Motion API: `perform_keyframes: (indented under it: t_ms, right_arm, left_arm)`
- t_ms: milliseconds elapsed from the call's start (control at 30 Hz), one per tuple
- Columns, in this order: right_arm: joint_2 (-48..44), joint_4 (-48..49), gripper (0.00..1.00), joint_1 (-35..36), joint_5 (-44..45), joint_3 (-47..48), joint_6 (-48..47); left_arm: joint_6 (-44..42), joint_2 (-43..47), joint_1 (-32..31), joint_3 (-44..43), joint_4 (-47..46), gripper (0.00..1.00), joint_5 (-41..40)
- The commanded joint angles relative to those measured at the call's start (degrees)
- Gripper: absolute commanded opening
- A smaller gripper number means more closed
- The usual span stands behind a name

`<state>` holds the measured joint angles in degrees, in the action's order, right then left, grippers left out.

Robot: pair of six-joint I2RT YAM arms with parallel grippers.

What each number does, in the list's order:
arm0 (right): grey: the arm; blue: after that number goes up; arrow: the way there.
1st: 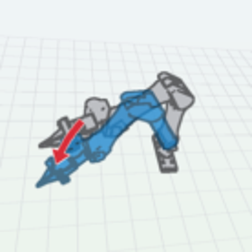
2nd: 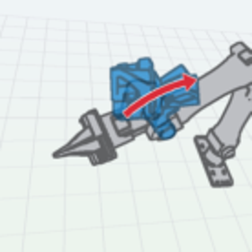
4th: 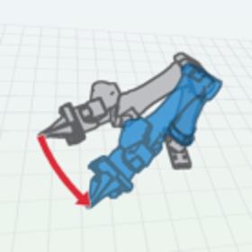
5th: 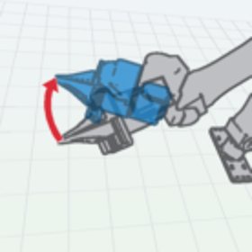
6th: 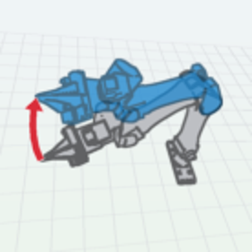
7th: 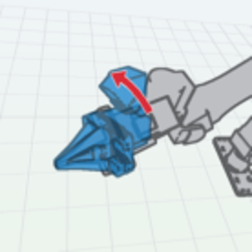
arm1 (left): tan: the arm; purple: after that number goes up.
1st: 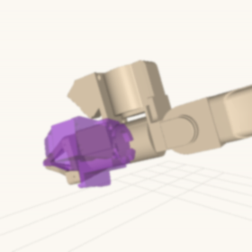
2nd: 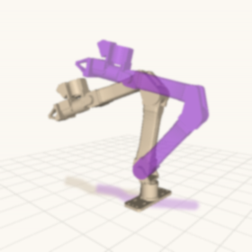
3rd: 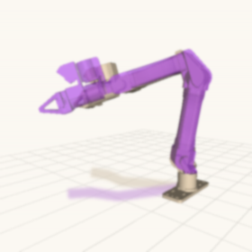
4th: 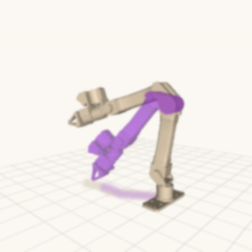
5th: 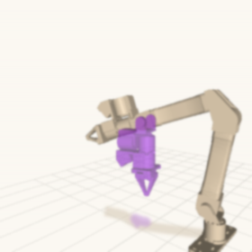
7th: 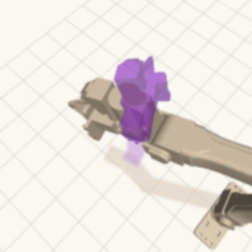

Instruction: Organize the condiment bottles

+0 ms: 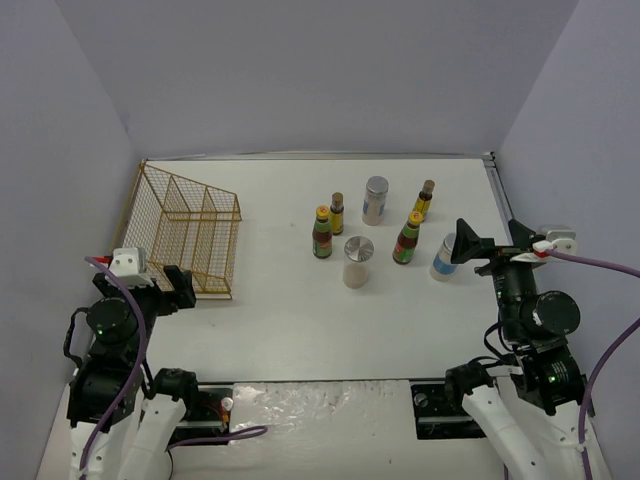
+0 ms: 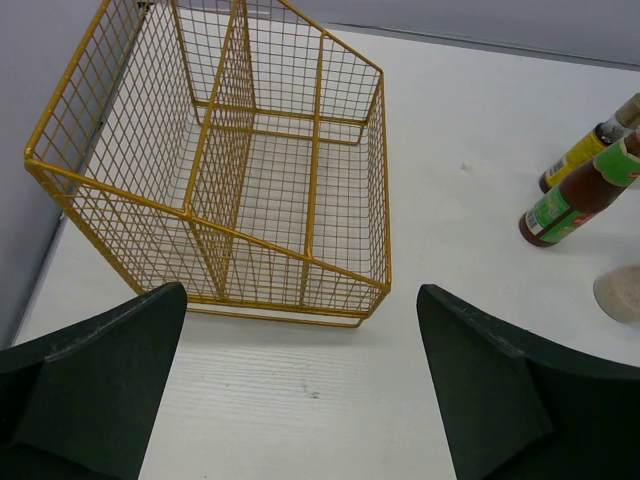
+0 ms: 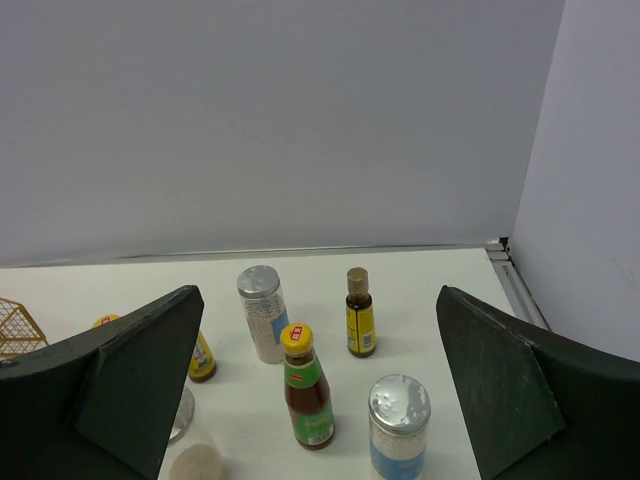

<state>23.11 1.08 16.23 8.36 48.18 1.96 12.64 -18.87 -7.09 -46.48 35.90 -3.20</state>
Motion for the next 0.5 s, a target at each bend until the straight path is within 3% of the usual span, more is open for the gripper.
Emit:
perform_keyframes:
  t_ms: [0,200,333,467]
  right_arm:
    - [2.0,5.7,1.0,0.5,-1.5,0.2,-0.1]
    - [4.2,4.4,1.0,0.5,0.1,1.2,1.6]
    - [5.3,4.0,1.0,0.5,2.4,1.5,3.0]
    - [7.3,2.3,1.0,0.5,4.0,2.5,4.5]
  left_arm:
    - [0.2,-1.1,0.3,0.1,-5.5,0.97,4.4]
    - [3.6,-8.4,0.3,-1.6,-10.8,0.97,14.8]
    - [7.6,-18.9,0.2,-6.2,-15.4,0.97,19.3]
    - [9.8,-32.8,-2.1,-14.3,-16.8,0.97,18.4]
